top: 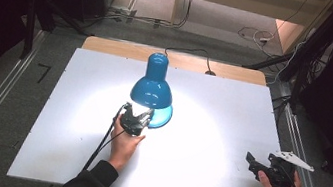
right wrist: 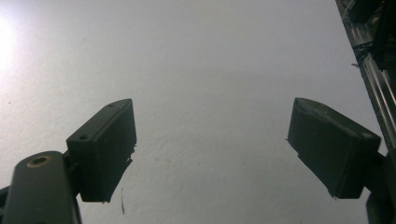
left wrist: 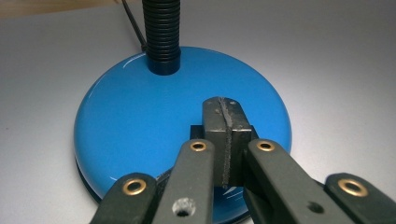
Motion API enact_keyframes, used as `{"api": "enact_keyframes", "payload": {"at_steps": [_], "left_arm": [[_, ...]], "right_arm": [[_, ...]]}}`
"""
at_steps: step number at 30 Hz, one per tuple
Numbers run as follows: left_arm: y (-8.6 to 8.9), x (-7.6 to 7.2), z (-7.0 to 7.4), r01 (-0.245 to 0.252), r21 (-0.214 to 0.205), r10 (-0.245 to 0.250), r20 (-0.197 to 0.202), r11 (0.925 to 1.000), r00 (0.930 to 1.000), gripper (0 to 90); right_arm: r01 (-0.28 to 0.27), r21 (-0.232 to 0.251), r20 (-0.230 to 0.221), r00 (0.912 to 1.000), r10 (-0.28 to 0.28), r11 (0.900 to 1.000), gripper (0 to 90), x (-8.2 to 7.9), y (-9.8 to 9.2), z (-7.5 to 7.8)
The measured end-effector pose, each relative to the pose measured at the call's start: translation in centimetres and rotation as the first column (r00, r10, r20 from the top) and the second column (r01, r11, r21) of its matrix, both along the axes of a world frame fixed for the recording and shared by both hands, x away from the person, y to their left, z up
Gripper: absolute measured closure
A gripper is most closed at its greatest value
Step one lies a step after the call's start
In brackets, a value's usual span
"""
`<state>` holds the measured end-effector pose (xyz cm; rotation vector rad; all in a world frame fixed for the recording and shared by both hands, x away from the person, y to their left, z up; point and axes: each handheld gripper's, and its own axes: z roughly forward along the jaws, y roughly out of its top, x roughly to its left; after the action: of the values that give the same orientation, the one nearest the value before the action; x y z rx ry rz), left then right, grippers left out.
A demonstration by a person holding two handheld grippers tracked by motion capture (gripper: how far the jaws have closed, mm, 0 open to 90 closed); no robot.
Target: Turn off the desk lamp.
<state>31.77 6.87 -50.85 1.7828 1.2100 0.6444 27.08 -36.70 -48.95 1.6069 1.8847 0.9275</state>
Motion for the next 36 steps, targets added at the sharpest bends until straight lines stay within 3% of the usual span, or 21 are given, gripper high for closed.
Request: {"api": "enact_keyframes", "payload": {"at_steps": [3,4,6,11,14,16,31,36], "left_arm": [[0.0,0.1,-0.1,0.001,0.003,-0.001,0.004,1.0,1.0,90.0],[0.1,0.4,-0.3,-0.021,0.001,0.021,0.014,0.9998,0.9997,90.0],[0.5,0.6,-0.3,-0.035,-0.04,0.035,-0.002,0.9986,0.9994,90.0],[0.7,0.8,-0.2,-0.022,-0.035,0.022,-0.007,0.9991,0.9997,90.0],[1.2,1.0,-0.2,-0.028,-0.068,0.027,-0.015,0.9973,0.9995,90.0],[1.5,0.9,0.1,-0.032,-0.078,0.032,-0.001,0.9965,0.9995,90.0],[4.3,0.2,0.2,-0.067,-0.114,0.065,-0.025,0.9912,0.9976,90.0],[5.6,-0.3,0.1,-0.067,-0.12,0.063,-0.035,0.9906,0.9974,81.5]], "right_arm": [[0.001,0.0,0.0,1.0,-0.001,1.0,14.1,0.0,0.0,0.0],[0.0,-0.001,0.002,1.0,0.0,1.0,14.1,0.0,0.0,0.0],[-0.002,-0.003,0.004,1.0,0.002,1.0,14.1,0.0,0.0,0.0],[0.0,0.001,0.0,1.0,0.0,1.0,14.1,0.0,0.0,0.0],[0.0,0.003,0.001,1.0,0.0,1.0,14.1,0.1,0.0,0.0],[-0.004,0.001,0.002,1.0,0.004,1.0,14.1,0.1,0.0,0.0],[0.001,0.0,0.001,1.0,-0.001,1.0,14.1,0.0,0.0,0.0],[0.003,0.002,0.001,1.0,-0.003,1.0,14.1,0.0,-0.1,0.0]]}}
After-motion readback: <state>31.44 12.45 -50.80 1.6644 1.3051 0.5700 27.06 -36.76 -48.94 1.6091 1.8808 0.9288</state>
